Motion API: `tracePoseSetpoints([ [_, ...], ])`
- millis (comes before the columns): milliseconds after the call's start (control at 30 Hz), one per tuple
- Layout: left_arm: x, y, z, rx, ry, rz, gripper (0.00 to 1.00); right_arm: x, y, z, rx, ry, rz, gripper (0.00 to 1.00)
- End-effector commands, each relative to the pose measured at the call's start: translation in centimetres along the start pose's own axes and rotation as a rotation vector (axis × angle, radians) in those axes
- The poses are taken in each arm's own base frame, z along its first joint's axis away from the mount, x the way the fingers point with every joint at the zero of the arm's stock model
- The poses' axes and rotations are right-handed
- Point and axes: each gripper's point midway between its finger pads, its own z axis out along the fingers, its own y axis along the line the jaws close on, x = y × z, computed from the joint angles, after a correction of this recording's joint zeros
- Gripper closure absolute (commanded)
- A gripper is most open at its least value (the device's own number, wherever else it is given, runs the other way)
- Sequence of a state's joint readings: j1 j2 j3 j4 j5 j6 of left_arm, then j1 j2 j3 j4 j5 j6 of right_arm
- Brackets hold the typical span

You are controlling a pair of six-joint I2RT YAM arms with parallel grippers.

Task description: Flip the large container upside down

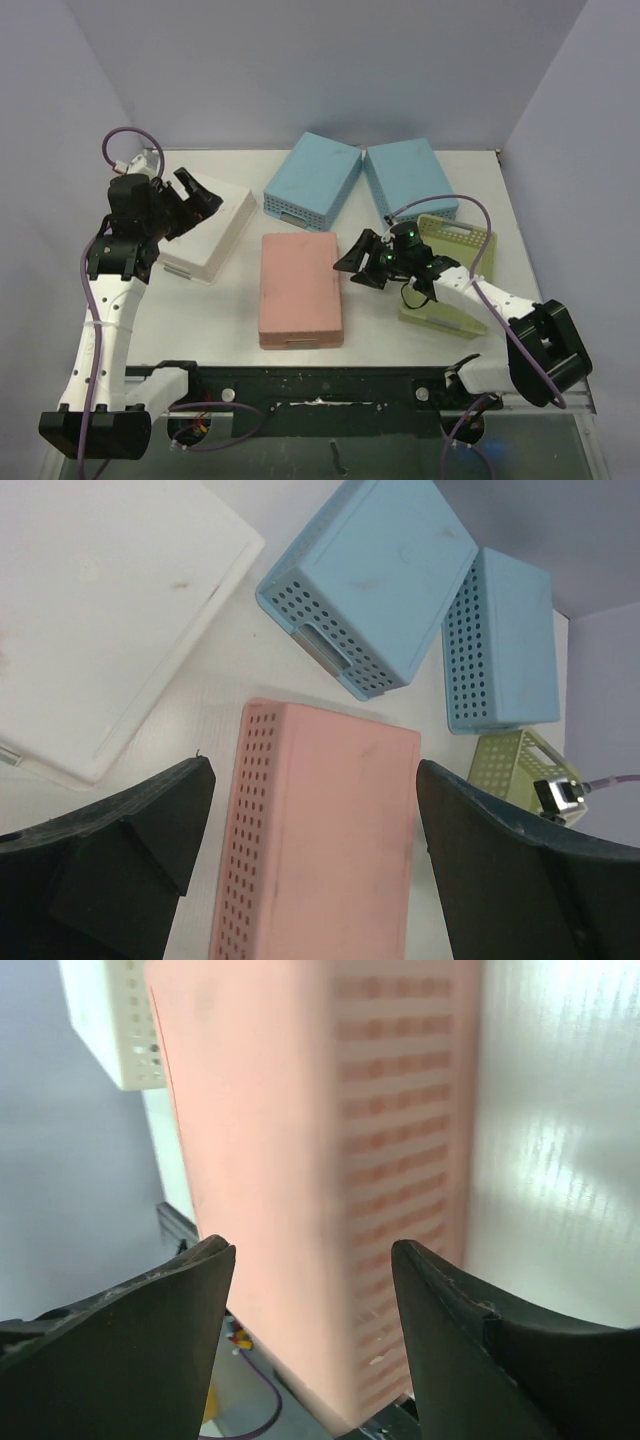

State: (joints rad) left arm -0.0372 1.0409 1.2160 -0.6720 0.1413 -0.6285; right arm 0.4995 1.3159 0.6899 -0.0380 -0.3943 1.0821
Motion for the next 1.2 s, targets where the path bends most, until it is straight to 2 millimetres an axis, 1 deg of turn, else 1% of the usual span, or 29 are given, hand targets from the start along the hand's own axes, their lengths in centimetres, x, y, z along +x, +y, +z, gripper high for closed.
tracePoseSetpoints([
  [0,-1.3,-2.3,-0.7,0.117,-0.047,0.014,0.17,0.6,0.1,1.3,0.048,0.033,-0.110,0.34],
  [133,-1.1,-2.6,-0.9,0.130,-0.043,0.018,0.17,2.7,2.0,4.6,0.067,0.108,-0.197,0.32],
  [167,-1.1,-2.6,-0.9,0.132,-0.041,0.020,0.17,3.0,2.5,5.2,0.077,0.123,-0.226,0.31],
  [200,-1.1,-2.7,-1.0,0.137,-0.038,0.023,0.17,2.8,3.7,5.7,0.079,0.124,-0.255,0.30],
  [267,-1.0,-3.0,-1.2,0.149,-0.031,0.034,0.17,2.2,4.4,5.9,0.111,0.113,-0.306,0.29],
  [333,-0.8,-3.2,-1.4,0.157,-0.025,0.051,0.17,0.6,4.7,4.9,0.159,0.058,-0.351,0.27],
  [367,-0.7,-3.2,-1.4,0.160,-0.020,0.061,0.17,-0.5,4.5,3.9,0.200,0.019,-0.375,0.24],
  [400,-0.4,-3.3,-1.4,0.162,-0.014,0.071,0.17,-1.9,3.6,2.6,0.276,-0.026,-0.392,0.21],
  [433,-0.1,-3.4,-1.5,0.166,-0.007,0.081,0.17,-3.3,3.4,1.5,0.313,-0.078,-0.408,0.18],
  [467,0.2,-3.5,-1.4,0.171,0.000,0.091,0.17,-4.4,2.2,-0.2,0.389,-0.112,-0.409,0.15],
  [500,0.8,-4.0,-1.3,0.179,0.013,0.111,0.17,-5.9,1.2,-2.0,0.446,-0.166,-0.399,0.13],
  [567,2.2,-4.9,-1.2,0.184,0.035,0.153,0.17,-7.9,-1.3,-5.3,0.563,-0.241,-0.368,0.08],
  [600,2.9,-5.3,-1.0,0.176,0.043,0.174,0.17,-8.7,-2.7,-6.8,0.614,-0.272,-0.344,0.06],
  [667,5.0,-6.3,-0.5,0.164,0.067,0.222,0.17,-9.5,-5.8,-9.3,0.711,-0.307,-0.297,0.04],
  [733,7.1,-7.3,0.1,0.159,0.096,0.266,0.17,-9.7,-8.1,-10.9,0.764,-0.314,-0.257,0.01],
  [800,9.4,-8.6,0.6,0.178,0.136,0.300,0.17,-9.4,-9.7,-11.4,0.785,-0.297,-0.225,0.01],
  [833,10.6,-9.2,0.8,0.192,0.156,0.314,0.17,-9.3,-10.2,-11.4,0.788,-0.288,-0.214,0.01],
  [900,12.5,-10.4,1.1,0.214,0.186,0.334,0.17,-8.9,-10.5,-10.7,0.765,-0.260,-0.209,0.01],
  [967,14.2,-11.0,1.6,0.226,0.218,0.350,0.17,-8.5,-10.5,-9.6,0.730,-0.234,-0.208,0.03],
  [1067,15.9,-11.4,2.1,0.234,0.254,0.369,0.17,-8.5,-10.7,-8.4,0.703,-0.228,-0.202,0.07],
  [1167,16.6,-11.6,2.5,0.240,0.273,0.375,0.17,-8.5,-11.2,-8.1,0.717,-0.222,-0.194,0.18],
])
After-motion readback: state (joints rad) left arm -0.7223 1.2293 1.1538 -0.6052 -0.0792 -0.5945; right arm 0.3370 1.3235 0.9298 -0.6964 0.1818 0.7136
